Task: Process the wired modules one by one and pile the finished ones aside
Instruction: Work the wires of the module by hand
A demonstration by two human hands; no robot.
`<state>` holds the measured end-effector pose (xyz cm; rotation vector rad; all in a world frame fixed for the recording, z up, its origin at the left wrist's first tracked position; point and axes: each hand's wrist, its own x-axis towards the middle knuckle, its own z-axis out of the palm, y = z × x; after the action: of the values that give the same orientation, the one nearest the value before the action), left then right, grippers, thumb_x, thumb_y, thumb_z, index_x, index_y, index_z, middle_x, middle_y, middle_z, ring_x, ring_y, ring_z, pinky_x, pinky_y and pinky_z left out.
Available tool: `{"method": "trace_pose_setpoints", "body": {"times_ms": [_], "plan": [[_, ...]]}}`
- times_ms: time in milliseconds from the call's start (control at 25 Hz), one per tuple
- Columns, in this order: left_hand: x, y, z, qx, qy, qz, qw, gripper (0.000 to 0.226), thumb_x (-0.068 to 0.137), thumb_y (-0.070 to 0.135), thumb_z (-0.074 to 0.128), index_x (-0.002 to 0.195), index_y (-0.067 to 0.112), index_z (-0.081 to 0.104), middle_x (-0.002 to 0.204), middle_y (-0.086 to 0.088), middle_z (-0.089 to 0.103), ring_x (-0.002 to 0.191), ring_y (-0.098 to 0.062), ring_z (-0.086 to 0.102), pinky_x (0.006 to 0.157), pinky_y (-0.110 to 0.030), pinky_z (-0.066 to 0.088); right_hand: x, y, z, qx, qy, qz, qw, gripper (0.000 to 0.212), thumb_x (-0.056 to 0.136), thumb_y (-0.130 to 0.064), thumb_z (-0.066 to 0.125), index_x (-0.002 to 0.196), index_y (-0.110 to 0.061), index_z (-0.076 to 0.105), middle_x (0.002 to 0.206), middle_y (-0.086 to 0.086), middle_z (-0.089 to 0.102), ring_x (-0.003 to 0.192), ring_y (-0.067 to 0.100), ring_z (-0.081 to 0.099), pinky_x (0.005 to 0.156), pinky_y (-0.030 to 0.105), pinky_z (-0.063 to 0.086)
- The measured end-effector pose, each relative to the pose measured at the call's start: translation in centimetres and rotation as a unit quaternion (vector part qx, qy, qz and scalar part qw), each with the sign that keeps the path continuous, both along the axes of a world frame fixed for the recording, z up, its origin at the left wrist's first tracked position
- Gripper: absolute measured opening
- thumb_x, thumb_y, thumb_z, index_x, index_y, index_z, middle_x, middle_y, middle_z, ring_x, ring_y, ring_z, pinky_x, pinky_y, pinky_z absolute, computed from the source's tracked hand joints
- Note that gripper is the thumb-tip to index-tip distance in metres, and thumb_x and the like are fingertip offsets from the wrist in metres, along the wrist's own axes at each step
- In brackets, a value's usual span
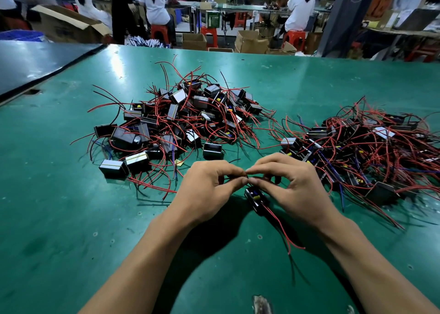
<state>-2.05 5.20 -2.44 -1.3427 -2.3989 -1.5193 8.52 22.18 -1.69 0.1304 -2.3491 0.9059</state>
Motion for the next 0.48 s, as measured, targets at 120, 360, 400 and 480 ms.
{"method": "trace_pose_setpoints", "body": {"times_ms": [120, 360, 400, 480], "plan": [[0.1, 0.0, 0.1, -0.007, -0.003, -0.003, 1.0, 0.006, 0.085, 0.028, 0.076, 0.09, 0.026, 0.079, 0.071, 0.013, 0.067, 0.061, -0.014, 0.056, 0.061, -0.04, 0.049, 0.0, 0.1, 0.0, 0.019, 0.009, -0.002, 1.0, 0.012, 0.083, -0.009, 0.079, 0.094, -0.008, 0.079, 0.088, 0.001, 0.068, 0.078, 0.015, 0.065, 0.071, 0.017, 0.048], [0.8, 0.2, 0.3, 0.006, 0.071, 0.026, 0.997, 0.011, 0.083, 0.031, 0.072, 0.089, 0.025, 0.079, 0.076, 0.011, 0.071, 0.063, -0.008, 0.06, 0.06, -0.034, 0.05, 0.0, -0.9, 0.3, -0.001, -0.047, -0.055, 0.997, 0.012, 0.09, -0.017, 0.07, 0.078, -0.018, 0.068, 0.074, -0.011, 0.061, 0.069, 0.007, 0.057, 0.064, 0.016, 0.042], [0.9, 0.2, 0.4, 0.001, 0.087, 0.028, 0.996, 0.013, 0.083, 0.032, 0.07, 0.09, 0.025, 0.079, 0.077, 0.011, 0.072, 0.063, -0.006, 0.059, 0.06, -0.033, 0.051, -0.1, -1.0, 0.3, -0.05, -0.081, -0.062, 0.994, 0.016, 0.089, -0.017, 0.07, 0.074, -0.02, 0.067, 0.068, -0.012, 0.06, 0.063, 0.005, 0.055, 0.06, 0.014, 0.04], [1.0, 0.2, 0.5, -0.008, 0.106, 0.03, 0.994, 0.014, 0.084, 0.033, 0.068, 0.09, 0.027, 0.079, 0.077, 0.012, 0.072, 0.062, -0.002, 0.057, 0.06, -0.032, 0.05, -0.2, -0.9, 0.4, -0.166, -0.145, -0.052, 0.974, 0.021, 0.09, -0.017, 0.07, 0.069, -0.019, 0.067, 0.059, -0.013, 0.057, 0.052, 0.0, 0.047, 0.053, 0.012, 0.037]]}}
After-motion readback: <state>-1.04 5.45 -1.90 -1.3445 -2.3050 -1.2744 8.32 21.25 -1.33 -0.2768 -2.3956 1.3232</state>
